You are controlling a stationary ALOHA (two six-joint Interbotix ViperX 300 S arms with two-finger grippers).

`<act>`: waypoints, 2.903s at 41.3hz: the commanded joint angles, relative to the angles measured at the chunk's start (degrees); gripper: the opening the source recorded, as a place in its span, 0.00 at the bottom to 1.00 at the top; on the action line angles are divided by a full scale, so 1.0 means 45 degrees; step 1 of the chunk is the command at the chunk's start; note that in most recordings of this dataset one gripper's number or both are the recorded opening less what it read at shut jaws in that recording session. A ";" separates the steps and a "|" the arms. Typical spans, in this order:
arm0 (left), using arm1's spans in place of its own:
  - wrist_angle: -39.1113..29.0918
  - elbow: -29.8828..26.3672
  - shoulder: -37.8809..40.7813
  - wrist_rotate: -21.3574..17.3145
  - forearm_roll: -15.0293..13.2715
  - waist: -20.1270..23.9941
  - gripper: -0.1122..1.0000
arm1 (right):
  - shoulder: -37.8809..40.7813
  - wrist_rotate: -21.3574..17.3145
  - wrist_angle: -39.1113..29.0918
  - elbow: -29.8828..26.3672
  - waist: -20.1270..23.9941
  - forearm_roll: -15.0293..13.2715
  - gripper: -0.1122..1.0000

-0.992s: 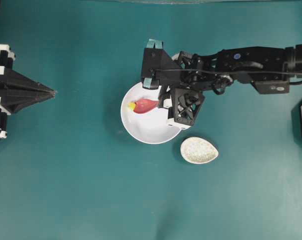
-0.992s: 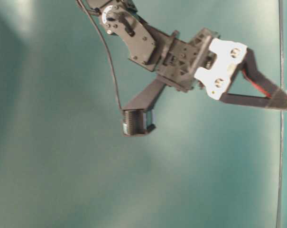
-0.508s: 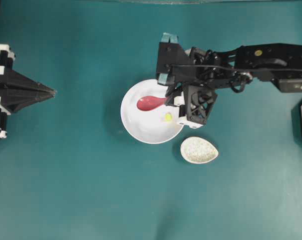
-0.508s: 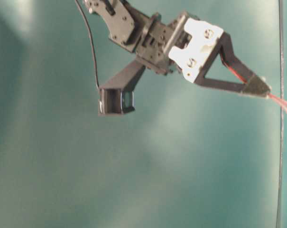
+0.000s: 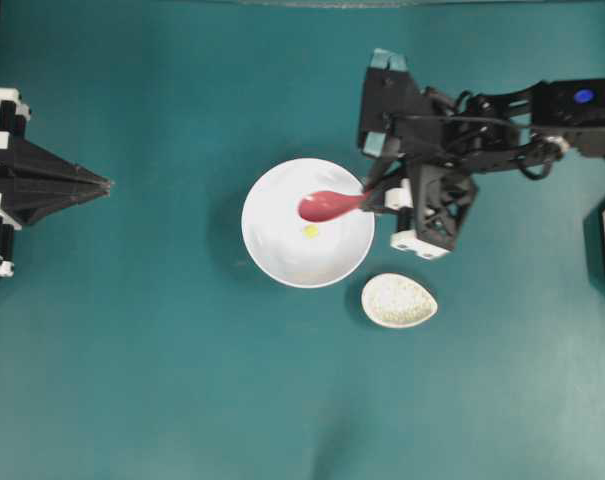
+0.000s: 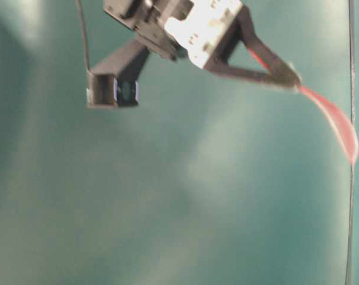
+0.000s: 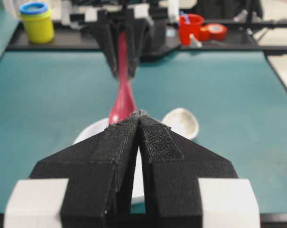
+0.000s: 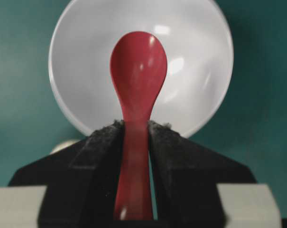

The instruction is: Scoop the yellow hexagonal prism block from the bowl with a spoon using the right arm.

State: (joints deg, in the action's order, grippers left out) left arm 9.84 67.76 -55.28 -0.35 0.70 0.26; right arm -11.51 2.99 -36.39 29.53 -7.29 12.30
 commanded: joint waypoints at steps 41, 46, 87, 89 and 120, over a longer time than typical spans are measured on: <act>0.0156 -0.0137 0.0137 -0.0039 0.0039 0.0020 0.10 | 0.3086 -0.1406 -0.7500 -0.4727 0.0039 -0.0898 0.32; 0.0156 -0.0137 0.0137 -0.0039 0.0039 0.0020 0.10 | 0.3320 -0.1387 -0.7344 -0.4727 0.0039 -0.1055 0.32; 0.0176 -0.0137 0.0137 -0.0039 0.0039 0.0020 0.10 | 0.4434 -0.1191 -0.6074 -0.4727 0.0391 -0.1074 0.32; 0.0176 -0.0137 0.0137 -0.0039 0.0039 0.0020 0.10 | 0.4492 -0.1191 -0.5918 -0.4727 0.0391 -0.1074 0.32; 0.0176 -0.0137 0.0137 -0.0039 0.0039 0.0020 0.10 | 0.4824 -0.0664 -0.3008 -0.4180 0.0410 -0.1074 0.32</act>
State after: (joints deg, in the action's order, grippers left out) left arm 10.02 67.76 -55.11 -0.35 0.70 0.18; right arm 11.34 -0.09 -51.50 10.90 -5.63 7.47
